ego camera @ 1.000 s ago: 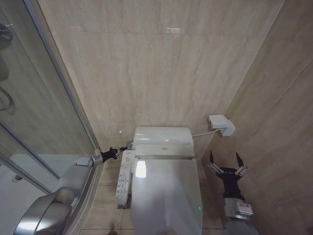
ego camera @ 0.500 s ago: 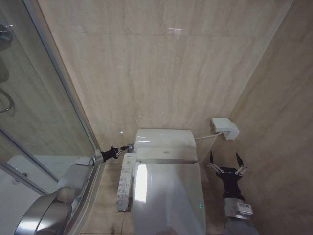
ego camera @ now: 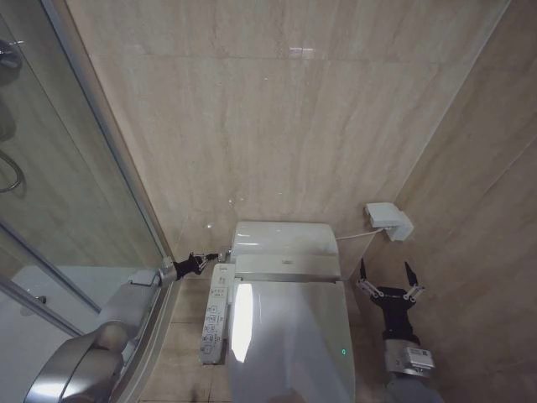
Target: Open the toilet lid, clean the toilet bowl with a toilet brush, close the toilet lid, and flush.
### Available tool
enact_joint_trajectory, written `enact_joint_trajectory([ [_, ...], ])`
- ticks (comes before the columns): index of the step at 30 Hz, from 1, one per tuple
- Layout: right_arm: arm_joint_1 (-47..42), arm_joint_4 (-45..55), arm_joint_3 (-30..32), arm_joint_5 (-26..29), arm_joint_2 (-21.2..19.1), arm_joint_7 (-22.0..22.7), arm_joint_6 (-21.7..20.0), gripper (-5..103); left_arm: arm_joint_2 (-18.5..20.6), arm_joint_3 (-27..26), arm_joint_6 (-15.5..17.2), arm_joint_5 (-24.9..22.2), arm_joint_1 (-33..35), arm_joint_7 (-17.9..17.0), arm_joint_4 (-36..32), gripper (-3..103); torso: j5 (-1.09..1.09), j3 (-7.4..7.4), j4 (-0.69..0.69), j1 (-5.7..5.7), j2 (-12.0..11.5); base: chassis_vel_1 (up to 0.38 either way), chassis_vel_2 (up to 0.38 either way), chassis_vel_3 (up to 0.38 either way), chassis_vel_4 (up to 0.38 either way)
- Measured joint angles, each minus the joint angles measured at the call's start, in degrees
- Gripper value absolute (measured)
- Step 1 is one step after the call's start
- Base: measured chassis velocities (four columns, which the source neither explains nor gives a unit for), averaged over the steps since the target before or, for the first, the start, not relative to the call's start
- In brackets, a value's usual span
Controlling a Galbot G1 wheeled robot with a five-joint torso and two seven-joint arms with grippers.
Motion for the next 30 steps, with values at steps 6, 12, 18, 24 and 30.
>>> enact_joint_trajectory([
  [6, 0.0, 0.0, 0.0, 0.0, 0.0, 0.0, 0.0, 100, 0.1, -0.9, 0.0, 0.0, 1.2, 0.0, -0.9, 0, -0.01, 0.0, -0.02, 0.0, 0.0, 0.0, 0.0, 0.0, 0.0],
  [12, 0.0, 0.0, 0.0, 0.0, 0.0, 0.0, 0.0, 100, 1.4, -3.5, 0.0, -0.2, 4.6, -0.7, -2.9, 0, -0.02, -0.01, -0.02, -0.01, 0.0, 0.0, 0.0, 0.0, 0.0],
  [18, 0.0, 0.0, 0.0, 0.0, 0.0, 0.0, 0.0, 100, 3.4, -6.5, 2.5, -1.2, 9.9, -5.2, -9.1, 0, -0.03, -0.01, 0.01, 0.0, 0.0, 0.0, 0.0, 0.0, 0.0],
  [24, 0.0, 0.0, 0.0, 0.0, 0.0, 0.0, 0.0, 100, 4.9, -8.1, 4.8, -4.5, 14.5, -12.4, -17.2, 0, -0.01, -0.01, 0.02, -0.01, 0.0, 0.0, 0.0, 0.0, 0.0],
  [30, 0.0, 0.0, 0.0, 0.0, 0.0, 0.0, 0.0, 100, 5.3, -10.5, 10.0, -7.2, 20.7, -26.7, -29.5, 0, 0.01, -0.01, -0.01, -0.01, 0.0, 0.0, 0.0, 0.0, 0.0],
])
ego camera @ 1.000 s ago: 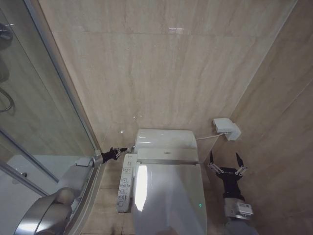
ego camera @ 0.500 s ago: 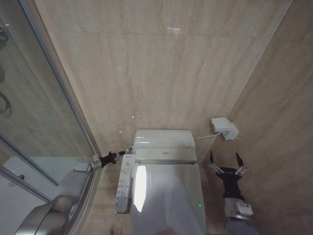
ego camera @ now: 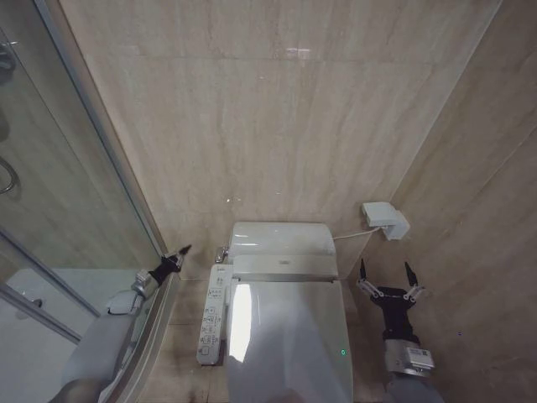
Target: Open the toilet lid, clean the toilet bowl with a toilet brush, close the toilet lid, and flush.
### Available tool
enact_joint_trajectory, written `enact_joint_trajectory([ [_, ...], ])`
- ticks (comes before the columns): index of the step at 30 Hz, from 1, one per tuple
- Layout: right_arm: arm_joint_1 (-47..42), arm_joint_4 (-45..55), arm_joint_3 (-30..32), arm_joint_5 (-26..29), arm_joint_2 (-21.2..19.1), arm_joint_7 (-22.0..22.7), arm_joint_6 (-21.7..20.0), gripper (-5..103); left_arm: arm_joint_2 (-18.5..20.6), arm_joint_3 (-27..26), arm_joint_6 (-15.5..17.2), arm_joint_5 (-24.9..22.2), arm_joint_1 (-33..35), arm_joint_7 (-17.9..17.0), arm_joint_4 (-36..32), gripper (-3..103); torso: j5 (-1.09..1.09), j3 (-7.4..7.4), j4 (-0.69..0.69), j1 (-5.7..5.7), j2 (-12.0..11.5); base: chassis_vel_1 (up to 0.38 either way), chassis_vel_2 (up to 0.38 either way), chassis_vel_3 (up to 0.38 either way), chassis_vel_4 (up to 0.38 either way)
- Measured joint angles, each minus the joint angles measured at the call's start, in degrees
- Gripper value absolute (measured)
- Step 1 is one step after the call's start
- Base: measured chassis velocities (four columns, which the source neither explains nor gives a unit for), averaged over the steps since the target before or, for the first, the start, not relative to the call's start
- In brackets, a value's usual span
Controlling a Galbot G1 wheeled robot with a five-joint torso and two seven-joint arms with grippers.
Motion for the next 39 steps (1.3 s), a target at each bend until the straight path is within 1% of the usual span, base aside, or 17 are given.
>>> enact_joint_trajectory([
  [3, 0.0, 0.0, 0.0, 0.0, 0.0, 0.0, 0.0, 100, -0.1, -1.0, 2.8, -1.3, 3.3, -6.8, -5.7, 0, -0.01, 0.0, 0.02, 0.0, 0.0, 0.0, 0.0, 0.0, 0.0],
  [4, 0.0, 0.0, 0.0, 0.0, 0.0, 0.0, 0.0, 100, -0.1, -1.2, 3.4, -1.4, 3.9, -8.4, -7.0, 0, -0.01, 0.0, 0.02, 0.0, 0.0, 0.0, 0.0, 0.0, 0.0],
  [5, 0.0, 0.0, 0.0, 0.0, 0.0, 0.0, 0.0, 100, -0.1, -1.2, 3.4, -1.4, 3.9, -8.4, -7.0, 0, -0.01, 0.0, 0.02, 0.0, 0.0, 0.0, 0.0, 0.0, 0.0],
  [9, 0.0, 0.0, 0.0, 0.0, 0.0, 0.0, 0.0, 100, -0.5, -2.7, 6.4, -2.5, 7.6, -16.6, -14.6, 0, 0.0, 0.0, 0.02, 0.0, 0.0, 0.0, 0.0, 0.0, 0.0],
  [10, 0.0, 0.0, 0.0, 0.0, 0.0, 0.0, 0.0, 100, -0.8, -3.1, 6.8, -2.7, 8.2, -18.0, -16.1, 0, 0.0, 0.0, 0.02, 0.0, 0.0, 0.0, 0.0, 0.0, 0.0],
  [12, 0.0, 0.0, 0.0, 0.0, 0.0, 0.0, 0.0, 100, -1.0, -3.3, 7.3, -2.9, 8.7, -19.0, -17.2, 0, 0.0, 0.0, 0.02, 0.0, 0.0, 0.0, 0.0, 0.0, 0.0],
  [15, 0.0, 0.0, 0.0, 0.0, 0.0, 0.0, 0.0, 100, -2.0, -4.5, 8.7, -3.8, 10.9, -23.1, -22.8, 0, 0.0, 0.0, 0.01, 0.01, 0.0, 0.0, 0.0, 0.0, 0.0],
  [17, 0.0, 0.0, 0.0, 0.0, 0.0, 0.0, 0.0, 100, -2.3, -4.8, 8.8, -3.8, 11.5, -23.6, -24.0, 0, 0.0, 0.0, 0.01, 0.01, 0.0, 0.0, 0.0, 0.0, 0.0],
  [23, 0.0, 0.0, 0.0, 0.0, 0.0, 0.0, 0.0, 100, -4.0, -6.5, 10.5, -3.9, 16.4, -27.4, -33.0, 0, 0.01, 0.0, 0.01, 0.01, 0.0, 0.0, 0.0, 0.0, 0.0],
  [24, 0.0, 0.0, 0.0, 0.0, 0.0, 0.0, 0.0, 100, -4.0, -6.5, 10.5, -3.9, 16.4, -27.4, -33.0, 0, 0.01, 0.0, 0.01, 0.01, 0.0, 0.0, 0.0, 0.0, 0.0],
  [28, 0.0, 0.0, 0.0, 0.0, 0.0, 0.0, 0.0, 100, -5.7, -8.5, 12.4, -3.1, 21.9, -31.1, -41.2, 0, 0.01, 0.0, 0.02, 0.01, 0.0, 0.0, 0.0, 0.0, 0.0],
  [29, 0.0, 0.0, 0.0, 0.0, 0.0, 0.0, 0.0, 100, -5.7, -8.5, 12.4, -3.1, 21.9, -31.1, -41.2, 0, 0.01, 0.0, 0.02, 0.01, 0.0, 0.0, 0.0, 0.0, 0.0],
  [32, 0.0, 0.0, 0.0, 0.0, 0.0, 0.0, 0.0, 100, -6.6, -9.2, 13.5, -2.6, 26.5, -33.2, -46.7, 0, 0.0, 0.0, 0.02, 0.0, 0.0, 0.0, 0.0, 0.0, 0.0],
  [34, 0.0, 0.0, 0.0, 0.0, 0.0, 0.0, 0.0, 100, -6.8, -9.4, 13.8, -2.6, 27.6, -33.5, -48.0, 0, 0.0, 0.0, 0.02, 0.0, 0.0, 0.0, 0.0, 0.0, 0.0],
  [37, 0.0, 0.0, 0.0, 0.0, 0.0, 0.0, 0.0, 100, -7.4, -10.1, 14.9, -2.6, 31.6, -34.4, -52.8, 0, 0.01, 0.0, 0.02, 0.0, 0.0, 0.0, 0.0, 0.0, 0.0],
  [38, 0.0, 0.0, 0.0, 0.0, 0.0, 0.0, 0.0, 100, -7.5, -10.1, 15.0, -2.6, 32.2, -34.5, -53.5, 20, 0.0, 0.0, 0.02, 0.0, 0.0, 0.0, 0.0, 0.0, 0.0],
  [39, 0.0, 0.0, 0.0, 0.0, 0.0, 0.0, 0.0, 100, -7.5, -10.1, 15.0, -2.6, 32.2, -34.5, -53.5, 20, 0.0, 0.0, 0.02, 0.0, 0.0, 0.0, 0.0, 0.0, 0.0],
])
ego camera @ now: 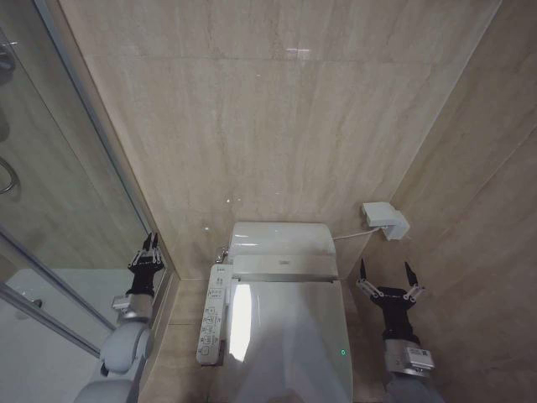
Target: Open the toilet lid, clean the toilet bowl with a toilet brush, close the toilet lid, and flush.
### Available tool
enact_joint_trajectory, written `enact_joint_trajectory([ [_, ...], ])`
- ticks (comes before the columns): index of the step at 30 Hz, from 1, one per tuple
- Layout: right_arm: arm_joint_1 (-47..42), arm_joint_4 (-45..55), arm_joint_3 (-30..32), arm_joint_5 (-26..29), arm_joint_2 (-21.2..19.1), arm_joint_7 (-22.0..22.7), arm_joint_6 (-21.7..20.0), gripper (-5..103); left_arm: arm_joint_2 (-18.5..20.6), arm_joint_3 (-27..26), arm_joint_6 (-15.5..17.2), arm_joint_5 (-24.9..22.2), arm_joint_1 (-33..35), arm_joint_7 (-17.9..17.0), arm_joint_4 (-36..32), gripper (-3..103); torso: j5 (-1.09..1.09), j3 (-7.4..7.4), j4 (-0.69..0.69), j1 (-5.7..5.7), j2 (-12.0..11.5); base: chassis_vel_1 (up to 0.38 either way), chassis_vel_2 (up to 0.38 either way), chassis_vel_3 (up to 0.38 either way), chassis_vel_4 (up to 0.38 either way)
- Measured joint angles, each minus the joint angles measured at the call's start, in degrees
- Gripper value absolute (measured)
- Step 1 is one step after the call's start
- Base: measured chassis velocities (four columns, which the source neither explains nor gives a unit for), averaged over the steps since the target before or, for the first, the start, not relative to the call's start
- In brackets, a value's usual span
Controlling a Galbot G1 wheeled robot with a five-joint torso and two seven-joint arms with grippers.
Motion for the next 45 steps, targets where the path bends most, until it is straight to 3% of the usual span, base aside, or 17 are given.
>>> enact_joint_trajectory([
  [7, 0.0, 0.0, 0.0, 0.0, 0.0, 0.0, 0.0, 100, -0.3, -1.2, 1.1, 0.3, 4.7, -0.5, -4.8, 20, 0.0, 0.0, -0.01, 0.0, 0.0, 0.0, 0.0, 0.0, 0.0],
  [8, 0.0, 0.0, 0.0, 0.0, 0.0, 0.0, 0.0, 100, -0.3, -1.3, 1.6, 0.4, 5.5, -0.5, -5.7, 47, 0.0, 0.0, 0.0, 0.0, 0.0, 0.0, 0.0, 0.0, 0.0],
  [13, 0.0, 0.0, 0.0, 0.0, 0.0, 0.0, 0.0, 100, 0.0, -0.7, 2.1, -0.9, 9.2, 0.0, -9.0, 47, -0.01, 0.0, 0.0, 0.0, 0.0, 0.0, 0.0, 0.0, 0.0],
  [14, 0.0, 0.0, 0.0, 0.0, 0.0, 0.0, 0.0, 100, 0.2, -0.5, 2.2, -1.5, 9.7, 0.2, -9.4, 74, -0.01, 0.0, 0.0, 0.0, 0.0, 0.0, 0.0, 0.0, 0.0],
  [20, 0.0, 0.0, 0.0, 0.0, 0.0, 0.0, 0.0, 100, 0.5, 0.2, 2.2, -2.1, 11.7, 0.9, -11.1, 74, 0.0, 0.0, -0.01, 0.0, 0.0, 0.0, 0.0, 0.0, 0.0],
  [21, 0.0, 0.0, 0.0, 0.0, 0.0, 0.0, 0.0, 100, 0.4, 0.2, 2.3, -1.8, 12.3, 1.0, -11.5, 98, 0.0, 0.0, -0.01, 0.0, 0.0, 0.0, 0.0, 0.0, 0.0],
  [30, 0.0, 0.0, 0.0, 0.0, 0.0, 0.0, 0.0, 100, -1.1, 0.8, 2.5, 0.0, 15.1, 1.9, -13.3, 100, 0.0, 0.0, -0.01, 0.0, 0.0, 0.0, 0.0, 0.0, 0.0],
  [37, 0.0, 0.0, 0.0, 0.0, 0.0, 0.0, 0.0, 100, -5.4, 1.8, 1.4, -0.2, 19.0, 2.4, -16.9, 100, 0.0, 0.0, 0.0, 0.01, 0.0, 0.0, 0.0, 0.0, 0.0],
  [45, 0.0, 0.0, 0.0, 0.0, 0.0, 0.0, 0.0, 100, -5.7, 2.0, 1.9, 0.9, 21.8, 1.4, -17.7, 100, -0.01, 0.0, 0.0, 0.0, 0.0, 0.0, 0.0, 0.0, 0.0],
])
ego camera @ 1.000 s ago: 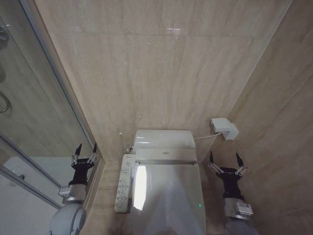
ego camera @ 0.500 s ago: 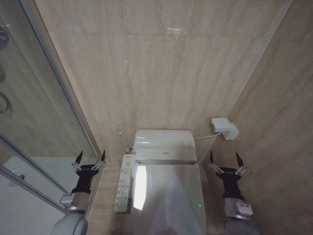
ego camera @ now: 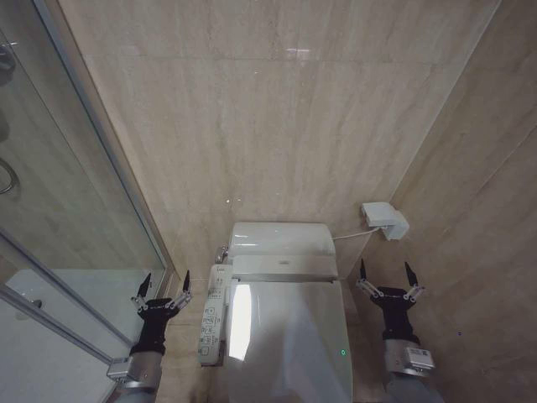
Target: Open the toilet lid, clean the toilet bowl with a toilet brush, close the toilet lid, and flush.
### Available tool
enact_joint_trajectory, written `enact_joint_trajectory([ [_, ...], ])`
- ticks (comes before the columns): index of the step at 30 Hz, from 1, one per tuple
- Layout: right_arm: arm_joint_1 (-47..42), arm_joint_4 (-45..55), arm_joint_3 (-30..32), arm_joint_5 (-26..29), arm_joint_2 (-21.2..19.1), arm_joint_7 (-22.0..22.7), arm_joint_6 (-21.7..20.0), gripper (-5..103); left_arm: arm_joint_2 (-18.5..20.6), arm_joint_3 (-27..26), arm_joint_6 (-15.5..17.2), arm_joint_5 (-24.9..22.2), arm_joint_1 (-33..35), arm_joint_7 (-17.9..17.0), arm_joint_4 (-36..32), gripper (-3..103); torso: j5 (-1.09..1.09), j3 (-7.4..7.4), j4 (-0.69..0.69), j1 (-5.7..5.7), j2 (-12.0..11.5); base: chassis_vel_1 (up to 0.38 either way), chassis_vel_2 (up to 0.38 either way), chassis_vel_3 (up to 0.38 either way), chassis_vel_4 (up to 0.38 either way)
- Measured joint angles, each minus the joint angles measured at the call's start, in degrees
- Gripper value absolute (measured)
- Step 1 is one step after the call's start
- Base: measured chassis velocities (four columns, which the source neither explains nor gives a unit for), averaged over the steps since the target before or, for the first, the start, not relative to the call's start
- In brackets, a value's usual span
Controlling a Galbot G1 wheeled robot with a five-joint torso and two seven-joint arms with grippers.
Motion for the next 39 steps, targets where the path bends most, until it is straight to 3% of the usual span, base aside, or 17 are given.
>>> enact_joint_trajectory([
  [7, 0.0, 0.0, 0.0, 0.0, 0.0, 0.0, 0.0, 100, 0.9, 0.1, 3.4, 0.0, 2.0, -1.9, -1.9, 100, 0.0, 0.0, 0.0, 0.0, 0.0, 0.0, 0.0, 0.0, 0.0],
  [13, 0.0, 0.0, 0.0, 0.0, 0.0, 0.0, 0.0, 100, 2.2, -0.3, 3.7, 0.5, 3.2, -1.8, -2.6, 100, 0.0, 0.0, 0.0, 0.0, 0.0, 0.0, 0.0, 0.0, 0.0],
  [18, 0.0, 0.0, 0.0, 0.0, 0.0, 0.0, 0.0, 100, 5.1, -1.6, 0.4, 1.2, 4.1, 0.7, -2.2, 100, 0.0, 0.0, 0.0, 0.0, 0.0, 0.0, 0.0, 0.0, 0.0],
  [25, 0.0, 0.0, 0.0, 0.0, 0.0, 0.0, 0.0, 100, 5.7, -1.8, -3.0, 1.9, 4.9, 2.9, -1.4, 99, -0.01, 0.01, 0.0, 0.0, 0.0, 0.0, 0.0, 0.0, 0.0],
  [39, 0.0, 0.0, 0.0, 0.0, 0.0, 0.0, 0.0, 100, 3.8, -1.9, -2.4, 3.3, 7.8, 1.9, -4.2, 99, 0.0, 0.0, 0.0, 0.0, 0.0, 0.0, 0.0, 0.0, 0.0],
])
